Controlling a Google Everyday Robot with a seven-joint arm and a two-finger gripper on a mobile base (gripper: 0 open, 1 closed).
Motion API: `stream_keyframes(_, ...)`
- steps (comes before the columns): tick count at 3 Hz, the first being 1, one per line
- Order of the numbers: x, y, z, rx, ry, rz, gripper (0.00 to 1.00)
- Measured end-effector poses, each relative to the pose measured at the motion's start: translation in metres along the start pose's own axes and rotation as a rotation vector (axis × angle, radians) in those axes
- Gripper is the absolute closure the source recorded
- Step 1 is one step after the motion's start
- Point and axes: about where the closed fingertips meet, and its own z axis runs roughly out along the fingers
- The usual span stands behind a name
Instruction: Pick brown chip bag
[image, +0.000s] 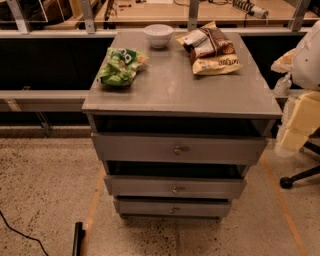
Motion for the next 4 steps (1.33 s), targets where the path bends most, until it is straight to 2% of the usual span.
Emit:
stream_keyframes(1, 0.0, 0.0, 0.0, 0.0, 0.0, 0.0, 0.0)
stream_keyframes(2, -0.004, -0.023, 0.008, 0.022, -0.073, 0.053, 0.0)
stream_keyframes(3, -0.007, -0.07, 0.026, 0.031, -0.24, 0.12, 0.0)
stream_keyframes(4, -0.012, -0.14, 0.046, 0.055, -0.437, 0.229, 0.0)
